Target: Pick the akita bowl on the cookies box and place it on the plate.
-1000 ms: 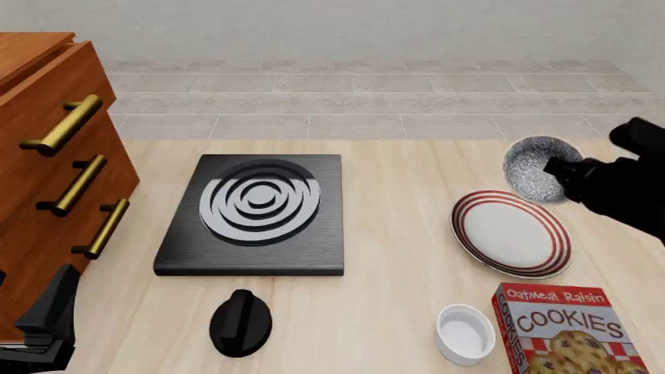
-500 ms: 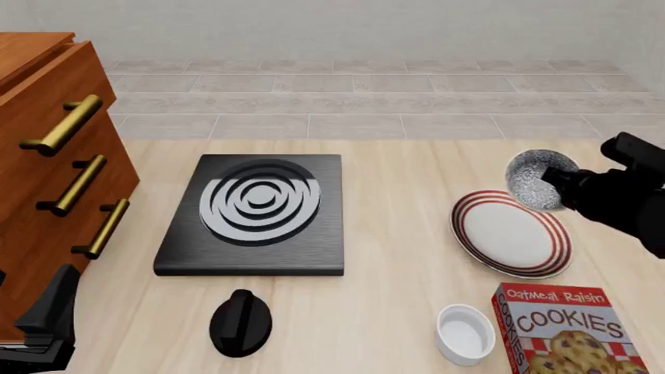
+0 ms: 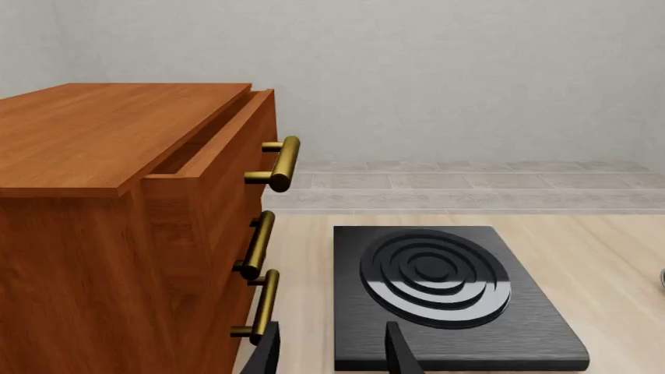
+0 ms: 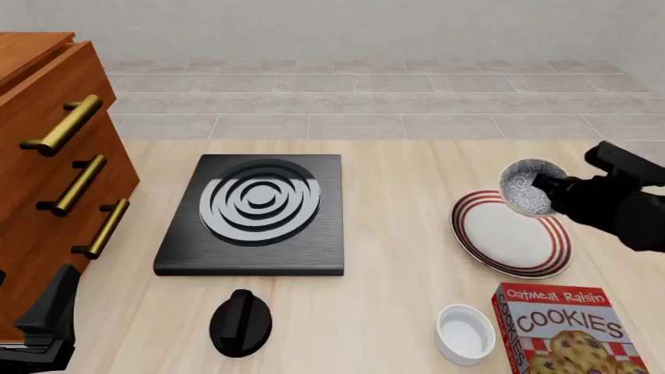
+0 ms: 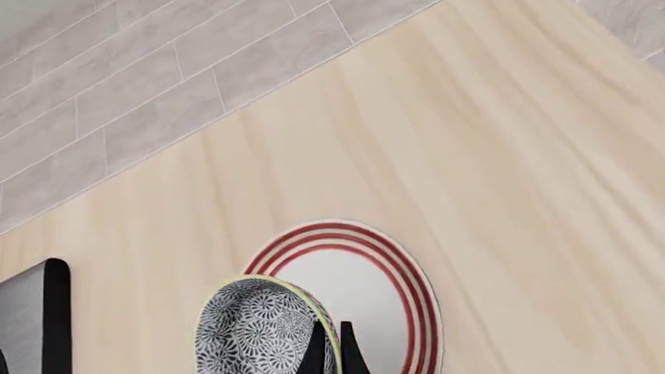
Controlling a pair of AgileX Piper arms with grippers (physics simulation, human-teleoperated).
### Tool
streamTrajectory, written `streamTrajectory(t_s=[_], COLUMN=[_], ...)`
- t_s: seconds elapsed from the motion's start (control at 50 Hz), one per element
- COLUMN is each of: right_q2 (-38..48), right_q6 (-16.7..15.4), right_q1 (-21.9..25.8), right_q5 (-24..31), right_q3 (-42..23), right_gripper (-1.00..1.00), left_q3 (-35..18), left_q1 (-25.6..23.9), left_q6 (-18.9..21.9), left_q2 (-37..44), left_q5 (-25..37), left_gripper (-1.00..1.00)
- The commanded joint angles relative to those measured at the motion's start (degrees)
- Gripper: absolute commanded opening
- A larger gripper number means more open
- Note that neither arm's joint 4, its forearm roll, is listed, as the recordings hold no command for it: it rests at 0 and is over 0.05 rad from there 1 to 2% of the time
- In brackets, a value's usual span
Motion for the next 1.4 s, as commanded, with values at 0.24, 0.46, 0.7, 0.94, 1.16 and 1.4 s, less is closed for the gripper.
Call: streamTrajectory(t_s=[0.24, 0.46, 0.7, 0.94, 1.16, 1.4], right_q2=[5.99, 7.04, 7.79, 8.97, 10.33, 10.90], right_q6=[-0.67, -1.27, -2.39, -2.68, -1.84, -1.01], right_q1=[-0.94, -1.33, -1.60, -1.28, -0.37, -0.32], right_q5=[-2.65, -3.01, -2.59, -3.11, -3.98, -5.12], right_q3=[-1.61, -1.58, -1.99, -1.87, -1.72, -0.53], right_gripper=[-1.00, -1.00, -1.00, -1.00, -1.00, -1.00], left_q3=[0.00, 0.00, 0.00, 0.00, 0.00, 0.00], left_q1=[0.00, 0.00, 0.00, 0.00, 0.00, 0.00], left_q6=[0.00, 0.00, 0.00, 0.00, 0.00, 0.00], left_q2=[0.00, 0.00, 0.00, 0.00, 0.00, 0.00], left_q5=[0.00, 0.00, 0.00, 0.00, 0.00, 0.00], left_gripper=[1.00, 1.00, 1.00, 1.00, 1.00, 1.00])
